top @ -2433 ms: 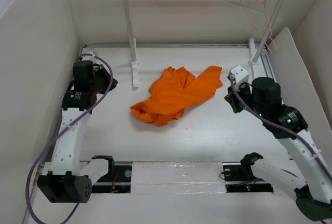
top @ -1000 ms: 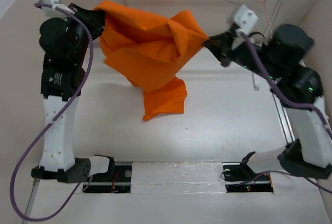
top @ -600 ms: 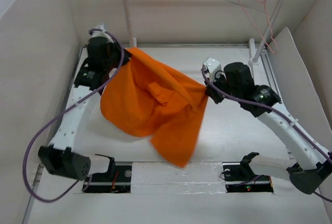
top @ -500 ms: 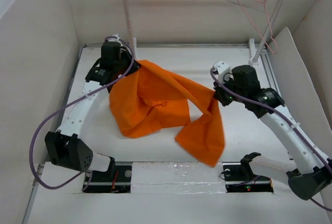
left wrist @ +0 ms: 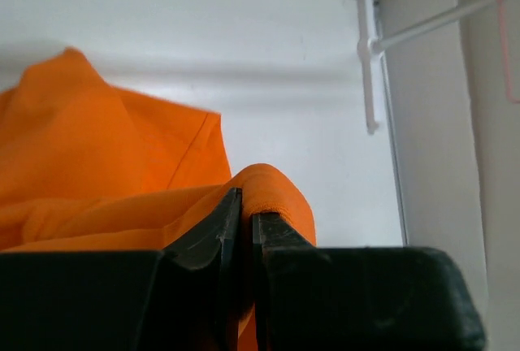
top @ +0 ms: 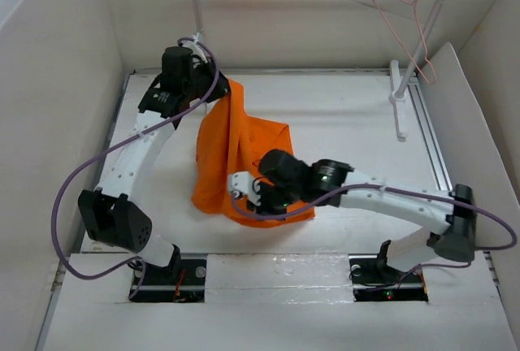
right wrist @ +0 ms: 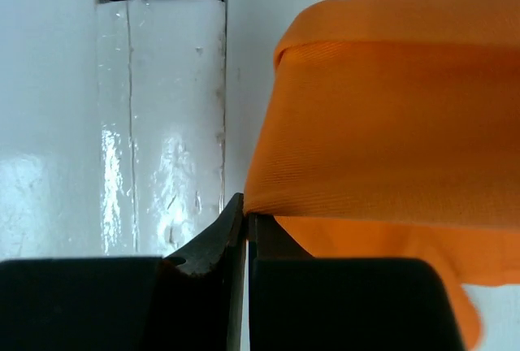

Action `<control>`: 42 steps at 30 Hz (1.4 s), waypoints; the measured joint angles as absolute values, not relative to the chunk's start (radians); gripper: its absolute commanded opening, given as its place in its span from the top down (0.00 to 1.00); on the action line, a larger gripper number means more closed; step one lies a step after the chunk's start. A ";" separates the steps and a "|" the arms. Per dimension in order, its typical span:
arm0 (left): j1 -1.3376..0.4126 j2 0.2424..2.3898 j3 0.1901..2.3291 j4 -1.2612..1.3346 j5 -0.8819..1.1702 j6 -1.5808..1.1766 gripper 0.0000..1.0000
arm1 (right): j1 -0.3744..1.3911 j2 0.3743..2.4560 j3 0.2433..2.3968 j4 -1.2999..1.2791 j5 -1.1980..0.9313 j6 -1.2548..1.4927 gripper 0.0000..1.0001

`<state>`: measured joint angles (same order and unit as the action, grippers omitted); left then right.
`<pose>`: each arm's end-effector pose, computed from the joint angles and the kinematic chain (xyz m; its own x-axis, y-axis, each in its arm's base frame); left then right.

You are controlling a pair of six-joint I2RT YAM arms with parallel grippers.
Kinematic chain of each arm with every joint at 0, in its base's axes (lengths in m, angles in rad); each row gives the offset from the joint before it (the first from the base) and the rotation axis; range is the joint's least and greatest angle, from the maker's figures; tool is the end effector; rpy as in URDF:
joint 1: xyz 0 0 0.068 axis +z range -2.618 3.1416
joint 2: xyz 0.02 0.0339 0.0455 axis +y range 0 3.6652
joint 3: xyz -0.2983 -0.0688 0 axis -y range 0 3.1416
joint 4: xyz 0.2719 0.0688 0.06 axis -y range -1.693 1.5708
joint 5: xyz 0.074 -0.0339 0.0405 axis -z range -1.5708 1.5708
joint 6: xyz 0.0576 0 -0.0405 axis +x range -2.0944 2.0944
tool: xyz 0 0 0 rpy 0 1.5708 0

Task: Place the trousers on the hanger
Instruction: Flatten out the trousers at the center of the board.

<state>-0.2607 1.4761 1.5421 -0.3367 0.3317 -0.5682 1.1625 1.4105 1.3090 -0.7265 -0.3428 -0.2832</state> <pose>0.3652 -0.1168 0.4539 -0.5121 -0.3900 -0.7653 0.3219 0.7389 -0.5919 0.1155 0.3158 0.3457 -0.0140 -0.6953 -0.7186 -0.9984 -0.0302 0.0487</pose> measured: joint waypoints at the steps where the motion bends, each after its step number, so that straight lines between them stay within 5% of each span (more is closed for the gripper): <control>1: -0.276 1.510 1.546 -0.340 0.333 -0.568 1.00 | 1.190 1.463 1.343 -0.738 -0.321 -0.294 1.00; 6: -0.295 1.578 1.560 -0.366 0.303 -0.562 1.00 | 1.139 1.427 1.367 -0.789 -0.249 -0.289 1.00; 12: -0.291 1.504 1.587 -0.347 0.230 -0.567 1.00 | 0.501 1.081 1.303 -0.816 -0.109 -0.238 1.00; 13: -0.306 1.484 1.587 -0.338 0.230 -0.578 1.00 | 0.391 1.048 1.298 -0.793 -0.081 -0.228 0.66; 15: -0.391 1.456 1.586 -0.305 0.223 -0.603 0.95 | 0.219 1.021 1.281 -0.726 -0.069 -0.209 0.21; 17: -0.506 1.455 1.587 -0.237 0.225 -0.635 0.72 | 0.134 1.038 1.279 -0.700 -0.064 -0.203 0.10; 18: -0.556 1.477 1.593 -0.207 0.235 -0.648 0.40 | 0.126 1.070 1.298 -0.706 -0.067 -0.209 0.10; 21: -0.669 1.610 1.691 -0.172 0.266 -0.677 0.21 | 0.213 1.220 1.406 -0.719 -0.063 -0.226 0.18; 24: -0.695 1.765 1.788 -0.196 0.274 -0.672 0.19 | 0.360 1.258 1.367 -0.694 -0.050 -0.232 0.60; 25: -0.690 1.793 1.789 -0.221 0.267 -0.665 0.19 | 0.414 1.235 1.324 -0.688 -0.050 -0.228 0.91; 27: -0.666 1.811 1.765 -0.286 0.247 -0.651 0.23 | 0.509 1.174 1.245 -0.689 -0.062 -0.213 1.00; 30: -0.599 1.732 1.655 -0.321 0.179 -0.633 0.26 | 0.664 1.123 1.187 -0.671 -0.064 -0.186 0.99; 32: -0.516 1.605 1.528 -0.318 0.131 -0.632 0.27 | 0.768 1.154 1.185 -0.638 -0.059 -0.177 0.75; 34: -0.381 1.448 1.403 -0.314 0.111 -0.637 0.27 | 0.854 1.242 1.200 -0.591 -0.060 -0.170 0.29; 38: -0.074 1.251 1.216 -0.251 0.112 -0.646 0.28 | 0.923 1.524 1.293 -0.505 -0.098 -0.175 0.15; 42: -0.013 1.295 1.115 -0.225 0.207 -0.628 0.26 | 0.920 1.793 1.439 -0.478 -0.119 -0.189 0.12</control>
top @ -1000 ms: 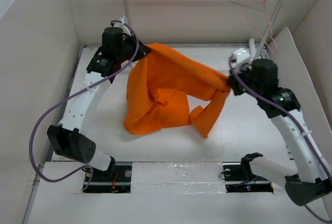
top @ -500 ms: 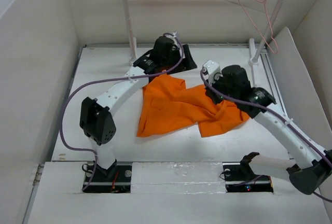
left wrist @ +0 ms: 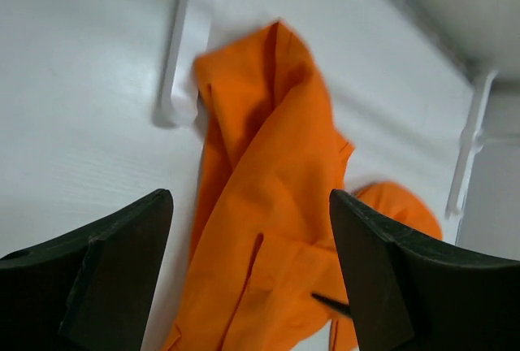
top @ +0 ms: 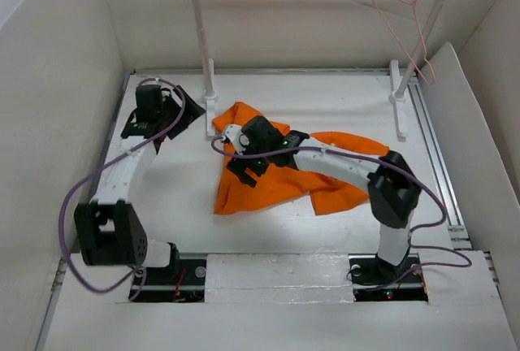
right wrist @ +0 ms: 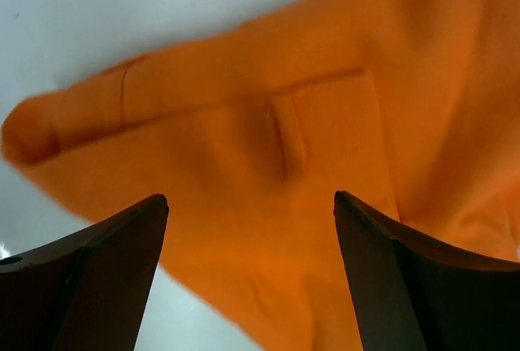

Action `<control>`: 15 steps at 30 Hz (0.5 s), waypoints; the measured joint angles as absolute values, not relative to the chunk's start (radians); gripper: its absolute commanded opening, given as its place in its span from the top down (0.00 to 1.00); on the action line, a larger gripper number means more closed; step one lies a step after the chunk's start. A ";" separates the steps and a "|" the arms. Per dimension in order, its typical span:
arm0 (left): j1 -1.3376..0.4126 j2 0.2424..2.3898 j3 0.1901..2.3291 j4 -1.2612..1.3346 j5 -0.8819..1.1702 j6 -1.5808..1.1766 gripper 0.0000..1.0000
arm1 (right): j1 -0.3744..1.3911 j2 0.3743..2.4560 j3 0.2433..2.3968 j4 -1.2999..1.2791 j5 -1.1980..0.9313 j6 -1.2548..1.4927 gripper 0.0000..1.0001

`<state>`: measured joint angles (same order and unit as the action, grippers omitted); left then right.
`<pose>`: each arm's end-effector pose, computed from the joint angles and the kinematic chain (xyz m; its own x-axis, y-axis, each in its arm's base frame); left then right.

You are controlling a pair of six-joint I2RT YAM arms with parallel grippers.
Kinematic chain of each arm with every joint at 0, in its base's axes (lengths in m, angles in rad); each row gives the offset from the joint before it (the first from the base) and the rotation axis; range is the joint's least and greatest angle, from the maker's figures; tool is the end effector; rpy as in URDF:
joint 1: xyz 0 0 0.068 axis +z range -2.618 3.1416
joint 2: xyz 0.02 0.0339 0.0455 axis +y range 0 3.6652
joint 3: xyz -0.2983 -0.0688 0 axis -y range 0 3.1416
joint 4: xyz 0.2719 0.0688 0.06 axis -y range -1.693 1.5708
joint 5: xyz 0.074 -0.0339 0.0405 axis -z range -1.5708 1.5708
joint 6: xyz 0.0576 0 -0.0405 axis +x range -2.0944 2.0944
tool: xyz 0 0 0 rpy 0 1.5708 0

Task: Place the trousers on the hanger
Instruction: Flatten out the trousers at the center of the board.

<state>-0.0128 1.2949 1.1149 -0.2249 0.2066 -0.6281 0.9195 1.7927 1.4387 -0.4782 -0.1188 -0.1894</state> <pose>0.3366 -0.0161 0.3595 -0.4369 -0.5696 -0.6962 -0.0688 0.7929 -0.6055 0.2673 0.3619 0.2695 -0.2824 -0.6789 -0.6777 -0.9075 0.4181 -0.0407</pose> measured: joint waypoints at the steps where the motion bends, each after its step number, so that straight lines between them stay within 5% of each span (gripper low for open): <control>1: -0.018 1.344 1.108 -0.216 0.244 -0.620 0.25 | 0.915 1.833 1.465 -0.479 -0.122 -0.195 0.11; 7: -0.035 1.603 1.074 -0.188 0.423 -0.587 0.23 | 0.865 2.059 1.650 -0.447 -0.217 -0.204 0.11; 12: -0.060 1.725 1.142 -0.131 0.520 -0.561 0.23 | 0.820 2.103 1.663 -0.402 -0.279 -0.186 0.24; 13: -0.068 1.749 1.158 -0.116 0.536 -0.557 0.23 | 0.813 2.099 1.650 -0.389 -0.284 -0.184 0.29; 15: -0.086 1.786 1.177 -0.085 0.567 -0.551 0.23 | 0.806 2.079 1.602 -0.356 -0.290 -0.179 0.56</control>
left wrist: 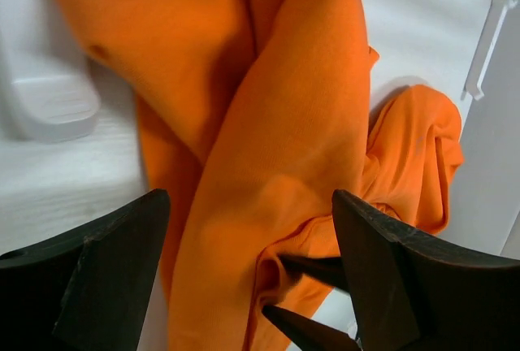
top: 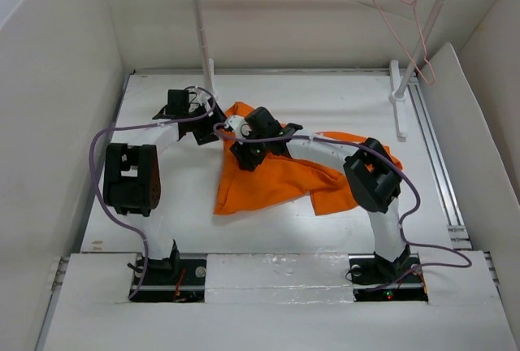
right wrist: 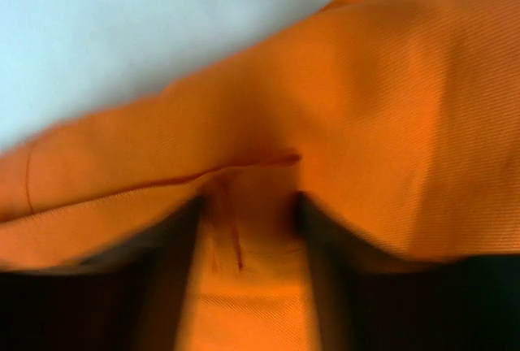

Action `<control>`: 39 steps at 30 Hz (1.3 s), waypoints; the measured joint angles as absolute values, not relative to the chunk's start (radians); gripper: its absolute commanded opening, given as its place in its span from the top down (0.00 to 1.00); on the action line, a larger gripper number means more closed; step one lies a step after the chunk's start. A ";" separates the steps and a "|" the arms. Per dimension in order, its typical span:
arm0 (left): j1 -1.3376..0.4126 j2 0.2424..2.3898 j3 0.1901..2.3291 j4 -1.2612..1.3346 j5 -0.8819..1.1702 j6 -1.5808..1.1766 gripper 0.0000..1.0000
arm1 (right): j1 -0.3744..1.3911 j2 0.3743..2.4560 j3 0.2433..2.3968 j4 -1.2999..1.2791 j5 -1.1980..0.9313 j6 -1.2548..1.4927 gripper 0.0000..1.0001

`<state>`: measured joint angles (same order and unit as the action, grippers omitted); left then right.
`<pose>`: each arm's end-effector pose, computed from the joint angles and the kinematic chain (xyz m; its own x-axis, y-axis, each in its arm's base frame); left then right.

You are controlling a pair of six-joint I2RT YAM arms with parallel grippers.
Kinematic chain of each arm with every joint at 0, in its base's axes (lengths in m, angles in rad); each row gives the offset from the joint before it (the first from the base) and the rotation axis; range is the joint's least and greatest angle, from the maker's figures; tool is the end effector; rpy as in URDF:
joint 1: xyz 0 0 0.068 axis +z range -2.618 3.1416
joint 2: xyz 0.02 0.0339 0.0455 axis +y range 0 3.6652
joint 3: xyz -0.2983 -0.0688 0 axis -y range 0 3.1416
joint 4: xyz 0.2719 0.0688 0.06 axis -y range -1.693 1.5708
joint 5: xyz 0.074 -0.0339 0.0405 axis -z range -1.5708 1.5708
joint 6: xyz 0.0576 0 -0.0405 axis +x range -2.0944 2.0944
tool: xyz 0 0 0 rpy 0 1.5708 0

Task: Place the trousers on the hanger
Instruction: Flatten out the trousers at the center of the board.

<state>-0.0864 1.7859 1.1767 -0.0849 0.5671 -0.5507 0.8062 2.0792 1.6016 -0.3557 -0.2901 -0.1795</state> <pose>0.4309 -0.0684 0.2201 -0.7964 -0.3740 -0.4752 0.0791 0.7146 -0.6950 0.3489 0.3875 0.2068 -0.3569 -0.6192 -0.6994 -0.9029 0.4207 0.0883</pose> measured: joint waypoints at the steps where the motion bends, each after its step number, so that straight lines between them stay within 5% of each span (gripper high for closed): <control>1: -0.095 1.799 1.180 -0.072 0.580 -0.548 0.23 | 0.806 2.064 1.571 -0.340 -0.291 -0.180 0.69; 4: -0.120 1.829 1.180 -0.046 0.606 -0.542 0.24 | 0.807 2.008 1.489 -0.319 -0.295 -0.172 1.00; 8: -0.157 1.896 1.201 -0.014 0.630 -0.543 0.36 | 0.807 1.905 1.431 -0.329 -0.284 -0.168 1.00; 9: -0.166 1.918 1.211 -0.006 0.633 -0.546 0.43 | 0.807 1.861 1.413 -0.335 -0.277 -0.168 1.00; 10: -0.173 1.939 1.221 0.001 0.637 -0.548 0.75 | 0.807 1.808 1.393 -0.348 -0.267 -0.168 1.00; 11: -0.180 1.957 1.228 0.009 0.640 -0.558 0.94 | 0.807 1.740 1.369 -0.367 -0.250 -0.170 1.00; 12: -0.184 1.968 1.229 0.018 0.642 -0.561 1.00 | 0.807 1.662 1.341 -0.391 -0.231 -0.169 1.00; 16: -0.182 1.958 1.227 0.024 0.644 -0.583 1.00 | 0.781 1.309 1.267 -0.513 -0.147 -0.166 1.00; 21: -0.052 1.752 1.240 -0.059 0.645 -0.638 1.00 | 0.456 1.035 1.353 -0.607 -0.162 -0.163 1.00; 24: 0.073 1.624 1.395 -0.150 0.649 -0.670 1.00 | 0.427 1.195 1.618 -0.634 -0.230 -0.163 1.00; 29: 0.292 1.476 1.626 -0.190 0.605 -0.741 1.00 | 0.529 1.869 2.514 -0.650 -0.356 -0.120 1.00; 31: 0.363 1.423 1.663 -0.202 0.599 -0.777 1.00 | 0.517 2.022 2.683 -0.450 -0.507 0.063 1.00; 35: 0.394 1.358 1.717 -0.275 0.571 -0.802 1.00 | 0.389 1.877 2.255 -0.384 -0.588 0.143 1.00; 39: 0.311 1.246 1.594 -0.261 0.601 -0.788 1.00 | 0.277 1.511 1.830 -0.414 -0.585 0.039 1.00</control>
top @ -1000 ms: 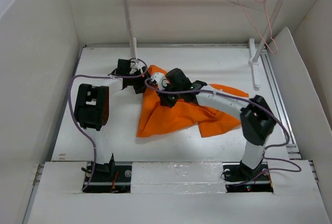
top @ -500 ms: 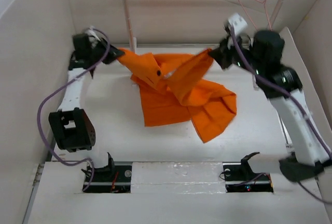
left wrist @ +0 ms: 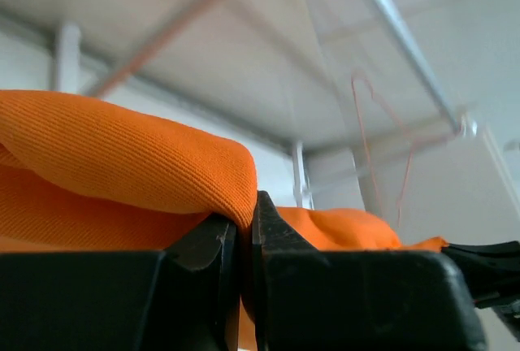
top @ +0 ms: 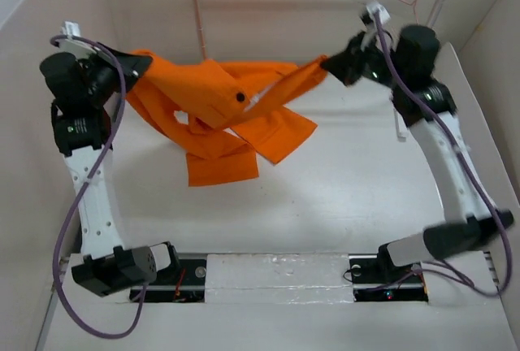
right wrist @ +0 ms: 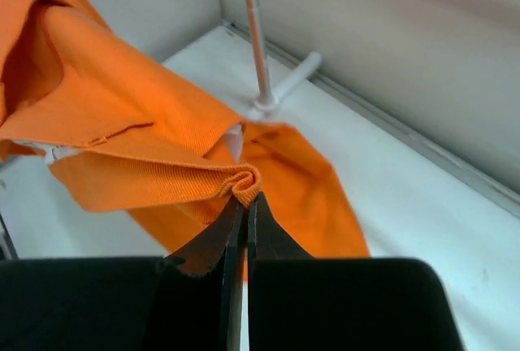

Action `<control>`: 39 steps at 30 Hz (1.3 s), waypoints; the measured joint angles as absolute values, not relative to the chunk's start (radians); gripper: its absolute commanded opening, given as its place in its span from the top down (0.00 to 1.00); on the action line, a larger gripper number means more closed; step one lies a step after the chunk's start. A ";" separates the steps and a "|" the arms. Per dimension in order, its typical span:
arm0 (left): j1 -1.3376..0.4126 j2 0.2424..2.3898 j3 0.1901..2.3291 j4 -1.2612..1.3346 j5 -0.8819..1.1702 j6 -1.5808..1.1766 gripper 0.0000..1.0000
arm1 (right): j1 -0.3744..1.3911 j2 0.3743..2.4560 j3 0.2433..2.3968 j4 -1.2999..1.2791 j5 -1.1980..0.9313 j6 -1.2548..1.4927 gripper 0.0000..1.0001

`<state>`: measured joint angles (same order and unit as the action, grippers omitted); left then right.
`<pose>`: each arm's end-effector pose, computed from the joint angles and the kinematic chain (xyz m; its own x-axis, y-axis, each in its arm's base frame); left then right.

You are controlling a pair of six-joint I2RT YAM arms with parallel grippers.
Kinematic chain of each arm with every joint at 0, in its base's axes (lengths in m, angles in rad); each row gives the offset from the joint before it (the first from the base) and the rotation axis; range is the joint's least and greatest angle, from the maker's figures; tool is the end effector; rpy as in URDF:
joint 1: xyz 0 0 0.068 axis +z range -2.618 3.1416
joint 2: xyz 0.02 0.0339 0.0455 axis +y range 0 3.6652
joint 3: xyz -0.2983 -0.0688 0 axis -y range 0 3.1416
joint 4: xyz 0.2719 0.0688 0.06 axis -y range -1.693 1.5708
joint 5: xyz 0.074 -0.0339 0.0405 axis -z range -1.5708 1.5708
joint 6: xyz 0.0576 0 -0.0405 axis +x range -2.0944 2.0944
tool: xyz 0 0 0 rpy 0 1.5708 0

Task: Place the trousers on the hanger
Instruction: Flatten out the trousers at the center of the board.

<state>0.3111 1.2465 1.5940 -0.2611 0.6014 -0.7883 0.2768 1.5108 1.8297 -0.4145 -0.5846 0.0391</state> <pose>0.2777 0.0551 0.5557 -0.1436 -0.6604 -0.7370 0.2587 0.6938 -0.6721 0.3405 0.1298 0.5418 -0.1213 -0.0006 -0.9926 -0.7522 0.6526 0.0915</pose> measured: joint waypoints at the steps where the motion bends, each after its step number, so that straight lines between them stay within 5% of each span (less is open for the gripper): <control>1: 0.285 1.209 1.542 -0.271 0.615 -0.770 1.00 | 0.258 1.393 1.717 -0.430 -0.577 0.009 1.00; 6: 0.157 1.024 1.273 -0.391 0.603 -0.653 0.98 | 0.112 0.920 1.244 -0.508 -0.550 -0.106 1.00; 8: 0.080 0.973 1.174 -0.405 0.632 -0.612 0.74 | 0.066 0.839 1.106 -0.580 -0.480 -0.119 1.00; 9: 0.041 0.960 1.124 -0.388 0.657 -0.589 0.46 | 0.050 0.829 1.055 -0.627 -0.420 -0.122 1.00; 12: -0.076 0.983 1.027 -0.372 0.714 -0.531 0.16 | -0.033 0.866 0.957 -0.716 -0.254 -0.127 0.99; 15: -0.187 1.089 1.000 -0.387 0.764 -0.460 0.17 | -0.107 0.942 0.943 -0.733 -0.083 -0.123 0.68; 16: -0.215 1.134 0.997 -0.402 0.780 -0.430 0.17 | -0.126 0.962 0.944 -0.723 -0.022 -0.120 0.38; 19: -0.257 1.224 0.987 -0.462 0.788 -0.374 0.18 | -0.197 1.039 0.987 -0.700 0.089 -0.126 0.16; 24: -0.255 1.247 1.013 -0.446 0.669 -0.397 0.18 | -0.260 1.149 1.066 -0.614 0.065 -0.127 0.11; 25: -0.255 1.263 1.036 -0.430 0.639 -0.411 0.18 | -0.260 1.159 1.068 -0.605 0.054 -0.128 0.23; 26: -0.255 1.290 1.071 -0.411 0.609 -0.427 0.19 | -0.257 1.167 1.067 -0.603 0.034 -0.136 0.46; 27: -0.256 1.329 1.109 -0.381 0.581 -0.438 0.21 | -0.251 1.170 1.062 -0.598 0.009 -0.143 0.94; 28: -0.256 1.373 1.153 -0.353 0.545 -0.449 0.23 | -0.242 1.167 1.048 -0.587 -0.016 -0.146 1.00; 32: -0.255 1.599 1.334 -0.249 0.397 -0.472 0.25 | -0.094 1.121 0.942 -0.548 -0.143 -0.143 1.00; 36: -0.256 1.869 1.529 -0.224 0.321 -0.481 0.24 | 0.202 1.125 0.873 -0.551 -0.208 -0.128 0.41; 39: -0.262 2.026 1.616 -0.200 0.273 -0.499 0.25 | 0.353 1.123 0.852 -0.555 -0.216 -0.105 0.34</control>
